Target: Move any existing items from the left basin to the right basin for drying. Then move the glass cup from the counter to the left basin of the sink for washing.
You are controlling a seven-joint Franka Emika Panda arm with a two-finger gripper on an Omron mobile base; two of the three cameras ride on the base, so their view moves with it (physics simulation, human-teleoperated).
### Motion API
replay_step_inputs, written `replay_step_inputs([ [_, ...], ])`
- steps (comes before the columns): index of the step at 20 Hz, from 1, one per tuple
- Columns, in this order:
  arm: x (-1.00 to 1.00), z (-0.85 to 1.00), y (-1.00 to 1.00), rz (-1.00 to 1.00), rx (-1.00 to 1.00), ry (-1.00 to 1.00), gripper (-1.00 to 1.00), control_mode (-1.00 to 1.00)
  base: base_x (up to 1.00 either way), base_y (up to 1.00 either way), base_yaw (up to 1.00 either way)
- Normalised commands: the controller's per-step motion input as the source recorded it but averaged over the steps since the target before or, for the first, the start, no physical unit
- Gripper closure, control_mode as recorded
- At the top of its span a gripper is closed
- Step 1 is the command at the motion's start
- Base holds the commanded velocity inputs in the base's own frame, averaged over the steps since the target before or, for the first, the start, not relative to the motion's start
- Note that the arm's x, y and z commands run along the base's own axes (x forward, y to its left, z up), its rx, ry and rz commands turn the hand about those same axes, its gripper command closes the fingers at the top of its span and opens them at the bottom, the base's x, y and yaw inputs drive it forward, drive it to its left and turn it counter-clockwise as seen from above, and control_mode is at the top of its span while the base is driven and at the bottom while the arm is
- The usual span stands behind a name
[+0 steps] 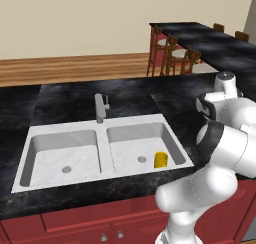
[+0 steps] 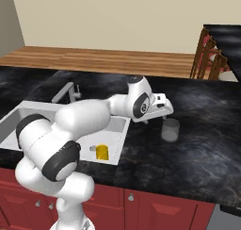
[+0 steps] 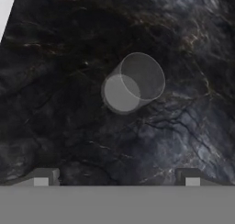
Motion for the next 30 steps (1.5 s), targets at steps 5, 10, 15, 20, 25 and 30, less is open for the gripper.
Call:
replay_step_inputs([
  [5, 0.32, -0.31, -0.17, 0.0, 0.0, 0.0, -1.0, -1.0, 0.0, 0.0, 0.0],
  [10, 0.28, -0.43, -0.02, 0.0, 0.0, 0.01, -1.0, -1.0, 0.0, 0.0, 0.0],
  [15, 0.29, -0.38, -0.05, 0.0, 0.0, 0.01, -1.0, -1.0, 0.0, 0.0, 0.0],
  [20, 0.29, -0.22, -0.15, 0.0, 0.0, 0.0, -1.0, -1.0, 0.0, 0.0, 0.0],
  [25, 0.29, -0.14, -0.2, 0.0, 0.0, 0.0, -1.0, -1.0, 0.0, 0.0, 0.0],
  [30, 0.33, -0.19, -0.21, 0.0, 0.0, 0.01, -1.0, -1.0, 0.0, 0.0, 0.0],
])
